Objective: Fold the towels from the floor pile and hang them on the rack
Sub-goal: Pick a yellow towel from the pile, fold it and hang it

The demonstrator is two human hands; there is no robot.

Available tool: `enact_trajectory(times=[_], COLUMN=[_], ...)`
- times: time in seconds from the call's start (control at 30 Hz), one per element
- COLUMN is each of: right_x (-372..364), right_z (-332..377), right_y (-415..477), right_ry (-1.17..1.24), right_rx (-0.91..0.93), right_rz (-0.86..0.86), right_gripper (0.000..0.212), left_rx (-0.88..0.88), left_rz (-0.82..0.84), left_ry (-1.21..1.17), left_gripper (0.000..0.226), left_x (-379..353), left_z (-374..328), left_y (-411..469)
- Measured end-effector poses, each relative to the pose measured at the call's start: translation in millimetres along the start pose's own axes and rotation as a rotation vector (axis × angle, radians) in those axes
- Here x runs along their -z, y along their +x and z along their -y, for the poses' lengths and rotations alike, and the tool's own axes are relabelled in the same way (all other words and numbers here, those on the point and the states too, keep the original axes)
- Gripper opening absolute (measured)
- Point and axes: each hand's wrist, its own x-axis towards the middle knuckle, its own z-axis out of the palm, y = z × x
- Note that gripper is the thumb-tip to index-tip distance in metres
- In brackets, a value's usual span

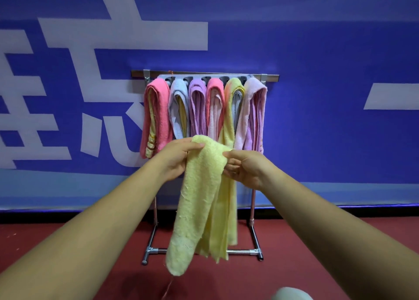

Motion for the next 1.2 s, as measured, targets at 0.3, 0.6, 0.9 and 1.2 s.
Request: enact_trajectory(times=[0.3,0.6,0.9,1.2], right_x=[3,-36,-21,4], right_z=[34,40,36,7], right_y=[5,26,45,101], right_ry=[-0.790,-0.426,-0.545,-0.457], right_rx=[0.406,0.201,0.184,0.215], right_rz=[-0.221,0.358,0.285,0.303], right_gripper=[0.026,0.027,0.038,0.028], left_rx=[0.174,0.165,0.071,0.018], left_rz=[0.232,0.392,0.293,0.239], left_ry=[0.240,0.417,0.608,0.398], left_gripper=[0.008,0.023,0.027,0.026], left_x=[13,22,45,64], left_z=[-35,-62,-40,4], left_y=[0,8,13,56])
